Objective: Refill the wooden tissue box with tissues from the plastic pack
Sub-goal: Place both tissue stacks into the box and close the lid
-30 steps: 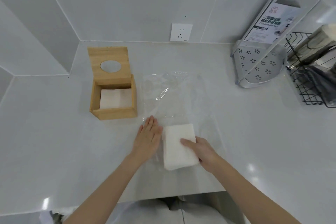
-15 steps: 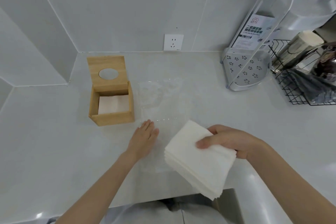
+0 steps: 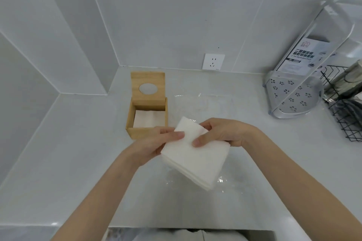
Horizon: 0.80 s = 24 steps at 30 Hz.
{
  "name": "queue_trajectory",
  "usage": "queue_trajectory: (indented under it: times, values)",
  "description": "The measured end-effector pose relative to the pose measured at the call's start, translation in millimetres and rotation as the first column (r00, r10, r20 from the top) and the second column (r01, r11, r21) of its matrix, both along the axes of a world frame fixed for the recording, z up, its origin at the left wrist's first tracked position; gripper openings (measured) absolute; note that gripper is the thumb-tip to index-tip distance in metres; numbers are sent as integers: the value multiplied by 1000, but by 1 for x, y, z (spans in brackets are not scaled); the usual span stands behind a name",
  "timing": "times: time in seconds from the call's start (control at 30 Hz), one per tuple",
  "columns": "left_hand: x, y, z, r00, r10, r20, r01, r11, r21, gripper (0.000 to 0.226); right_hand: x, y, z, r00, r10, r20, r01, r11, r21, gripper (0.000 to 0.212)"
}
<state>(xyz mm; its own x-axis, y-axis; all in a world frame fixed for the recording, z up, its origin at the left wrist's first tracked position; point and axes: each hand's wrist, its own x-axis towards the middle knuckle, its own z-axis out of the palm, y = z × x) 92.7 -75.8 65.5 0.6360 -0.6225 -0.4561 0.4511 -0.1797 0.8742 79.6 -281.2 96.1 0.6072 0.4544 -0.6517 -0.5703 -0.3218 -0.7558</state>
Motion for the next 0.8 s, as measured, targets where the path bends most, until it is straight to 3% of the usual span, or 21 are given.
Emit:
queue_trajectory:
  times: [0.07,0.17,0.33,0.57,0.73,0.8]
  values:
    - [5,11,-4,1000,31,0,-31,999,39,45,7,6,-7,1000,-8,-10,8,1000,11,24]
    - [14,27,-8,988,151,-13,-151,988,13,38,15,12,-16,986,-157,-59,163,982,101,28]
    - [36,48,-14,916,395,-75,-400,914,-74,34,27,25,-37,884,-421,-205,466,829,309,26]
    - [73,66,-28,847,530,-44,-526,847,81,17,68,62,-57,862,-508,-1,505,856,110,29]
    - [99,82,-37,844,528,99,-536,815,219,13,97,80,-63,817,-565,113,566,824,21,4]
    - [106,84,-38,840,521,152,-543,809,227,8,105,86,-65,804,-556,213,575,818,-36,6]
